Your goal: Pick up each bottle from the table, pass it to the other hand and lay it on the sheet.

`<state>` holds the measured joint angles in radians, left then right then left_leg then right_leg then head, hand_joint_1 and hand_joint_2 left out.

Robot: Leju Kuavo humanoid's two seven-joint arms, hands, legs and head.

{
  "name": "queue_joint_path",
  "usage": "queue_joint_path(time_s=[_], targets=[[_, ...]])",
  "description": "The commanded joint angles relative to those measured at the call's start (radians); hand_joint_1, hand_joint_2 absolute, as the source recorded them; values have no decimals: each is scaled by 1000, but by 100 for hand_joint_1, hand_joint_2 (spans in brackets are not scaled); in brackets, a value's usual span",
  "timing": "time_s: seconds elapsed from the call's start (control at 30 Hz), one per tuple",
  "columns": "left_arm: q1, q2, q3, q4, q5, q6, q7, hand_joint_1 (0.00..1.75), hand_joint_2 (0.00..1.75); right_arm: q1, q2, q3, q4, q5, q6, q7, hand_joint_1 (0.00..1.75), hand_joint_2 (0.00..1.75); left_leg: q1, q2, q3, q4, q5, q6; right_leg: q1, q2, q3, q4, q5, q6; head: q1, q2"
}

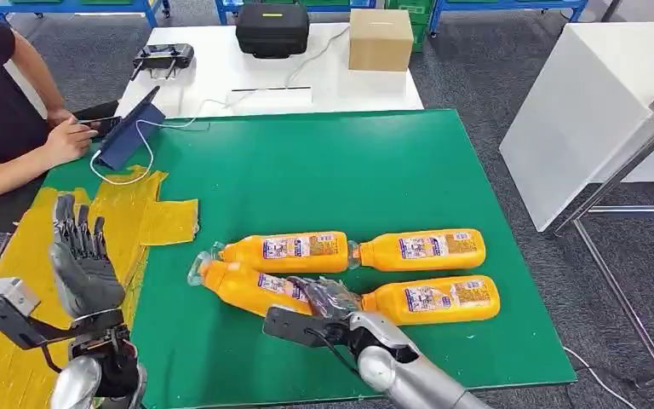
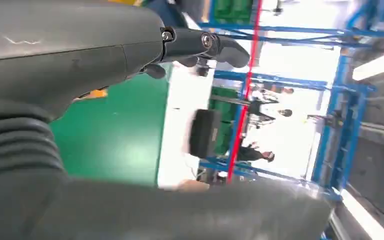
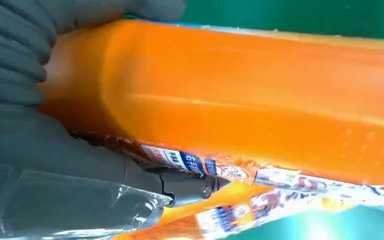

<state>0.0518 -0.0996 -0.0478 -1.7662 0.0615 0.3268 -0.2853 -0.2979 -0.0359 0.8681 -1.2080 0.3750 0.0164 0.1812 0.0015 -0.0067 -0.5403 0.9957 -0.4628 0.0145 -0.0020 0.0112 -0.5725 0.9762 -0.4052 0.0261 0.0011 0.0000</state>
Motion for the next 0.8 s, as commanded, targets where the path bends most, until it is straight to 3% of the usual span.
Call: queue_joint_path(time_s=[0.03, 0.13, 0.3, 0.63, 0.8], targets=[[165, 15, 92, -35, 305, -196, 113, 0, 175, 162, -122, -174, -477, -4, -28, -6, 175, 175, -1, 2, -4, 0, -1, 0, -1, 1, -4, 1, -1, 0, 0, 0], [212, 52, 64, -43, 523, -351, 237, 0, 175, 141, -129, -167, -493, -16, -22, -25, 175, 175, 0, 2, -4, 0, -3, -1, 0, 0, -5, 0, -3, 0, 0, 0], [269, 103, 21, -41, 648, -492, 294, 0, 175, 75, -116, -158, -442, -47, -3, -58, 175, 175, 0, 5, -6, 0, -2, -1, 0, 2, -7, 0, -1, 0, 0, 0], [285, 111, -105, -100, 589, -507, 263, 0, 175, 94, -72, -156, -489, -41, -43, -76, 175, 175, 1, 1, -7, 0, -2, -1, 1, 0, -7, 0, -2, 0, 0, 0], [244, 118, -175, -95, 554, -500, 243, 0, 175, 31, -44, -91, -402, -49, 15, -74, 175, 175, 0, 2, -7, 0, -1, -1, 0, 0, -7, 0, -1, 0, 0, 0]])
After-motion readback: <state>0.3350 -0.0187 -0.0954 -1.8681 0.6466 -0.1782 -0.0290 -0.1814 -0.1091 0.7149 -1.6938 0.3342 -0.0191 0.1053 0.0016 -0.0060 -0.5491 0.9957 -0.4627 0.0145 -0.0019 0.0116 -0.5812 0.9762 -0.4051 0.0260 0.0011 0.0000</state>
